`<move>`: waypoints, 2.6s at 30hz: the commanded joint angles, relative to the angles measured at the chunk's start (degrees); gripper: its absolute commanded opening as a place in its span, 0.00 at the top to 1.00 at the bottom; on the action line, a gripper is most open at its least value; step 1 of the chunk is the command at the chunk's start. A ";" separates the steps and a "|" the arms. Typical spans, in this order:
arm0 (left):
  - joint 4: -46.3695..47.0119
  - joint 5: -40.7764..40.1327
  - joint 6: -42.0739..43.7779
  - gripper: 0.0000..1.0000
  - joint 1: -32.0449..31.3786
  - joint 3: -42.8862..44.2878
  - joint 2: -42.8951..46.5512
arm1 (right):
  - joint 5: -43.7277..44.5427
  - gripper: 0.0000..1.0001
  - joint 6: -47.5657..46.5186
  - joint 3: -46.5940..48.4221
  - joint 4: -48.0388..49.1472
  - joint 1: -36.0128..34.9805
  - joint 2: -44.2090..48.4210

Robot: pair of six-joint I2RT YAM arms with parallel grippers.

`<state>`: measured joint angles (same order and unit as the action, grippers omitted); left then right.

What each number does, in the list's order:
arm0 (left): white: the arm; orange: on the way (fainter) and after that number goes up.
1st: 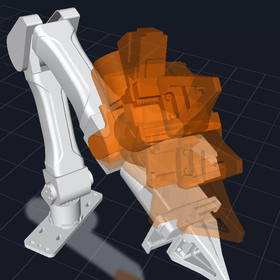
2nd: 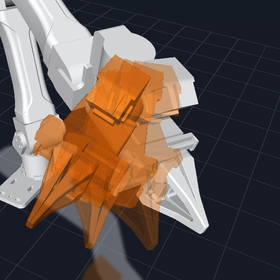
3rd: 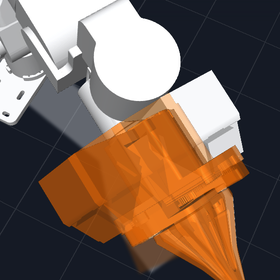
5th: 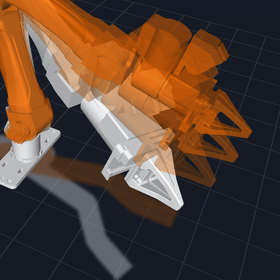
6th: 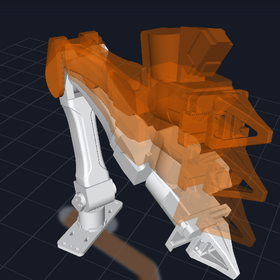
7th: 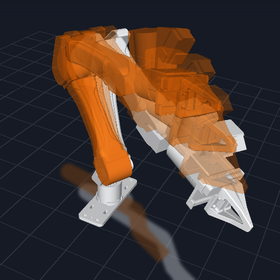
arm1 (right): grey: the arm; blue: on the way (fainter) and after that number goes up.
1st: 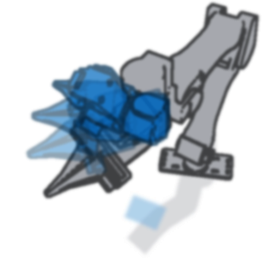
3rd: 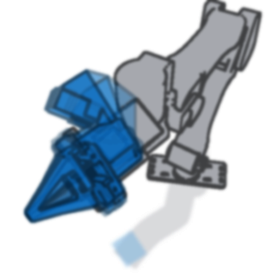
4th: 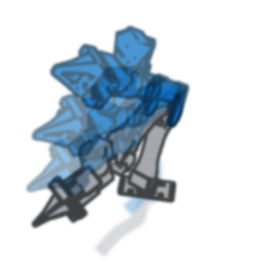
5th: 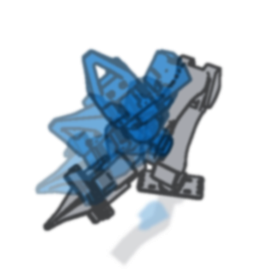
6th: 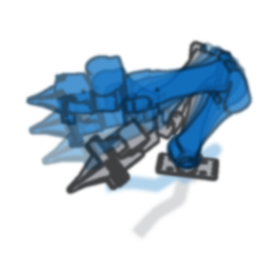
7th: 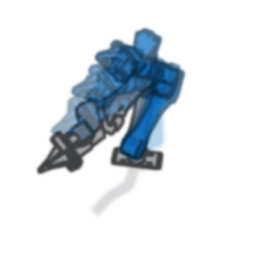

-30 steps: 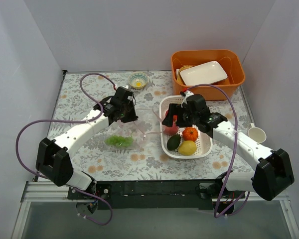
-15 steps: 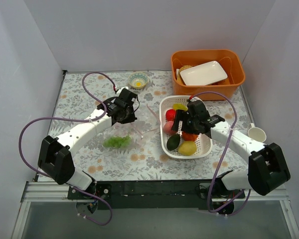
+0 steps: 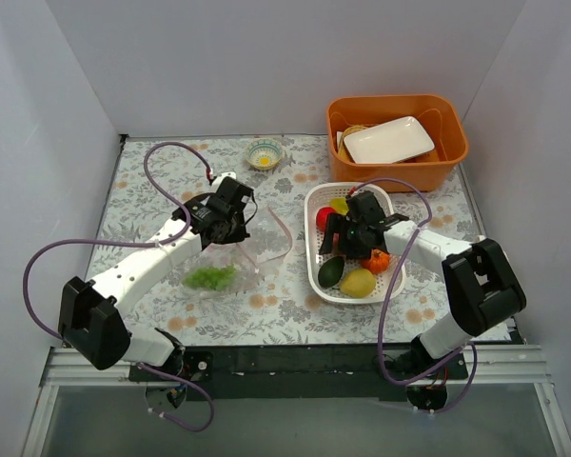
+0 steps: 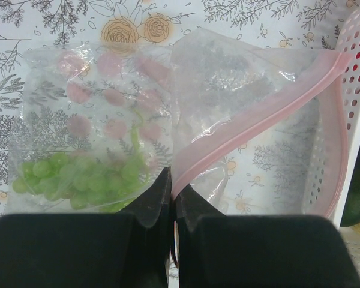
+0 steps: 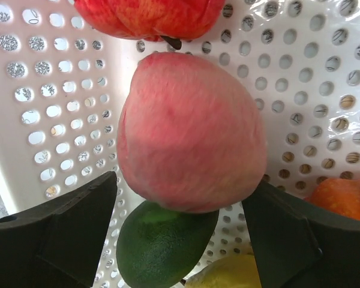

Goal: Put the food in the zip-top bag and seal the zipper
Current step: Pick up the fake fruit from the bin.

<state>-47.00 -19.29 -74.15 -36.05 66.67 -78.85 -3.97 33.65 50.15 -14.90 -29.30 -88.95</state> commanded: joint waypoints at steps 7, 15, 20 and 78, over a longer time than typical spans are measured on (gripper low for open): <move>0.16 1.62 1.46 1.00 0.28 2.67 1.16 | -0.97 0.08 -0.78 2.67 3.48 0.21 1.41; 1.21 3.20 1.99 1.00 0.28 3.64 0.62 | 3.70 0.05 -5.17 8.03 -3.47 0.21 2.81; 3.58 6.63 1.91 1.00 0.28 2.06 2.21 | 8.18 0.03 -7.28 10.23 -7.08 0.21 3.78; 4.29 10.59 1.55 1.00 0.28 1.88 1.07 | -4.02 0.59 -2.01 8.82 -0.49 -0.58 14.67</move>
<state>-43.97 -9.56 -72.86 -36.01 68.29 -78.70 -6.61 29.50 57.21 -18.09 -29.28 -80.03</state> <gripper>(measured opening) 0.010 0.753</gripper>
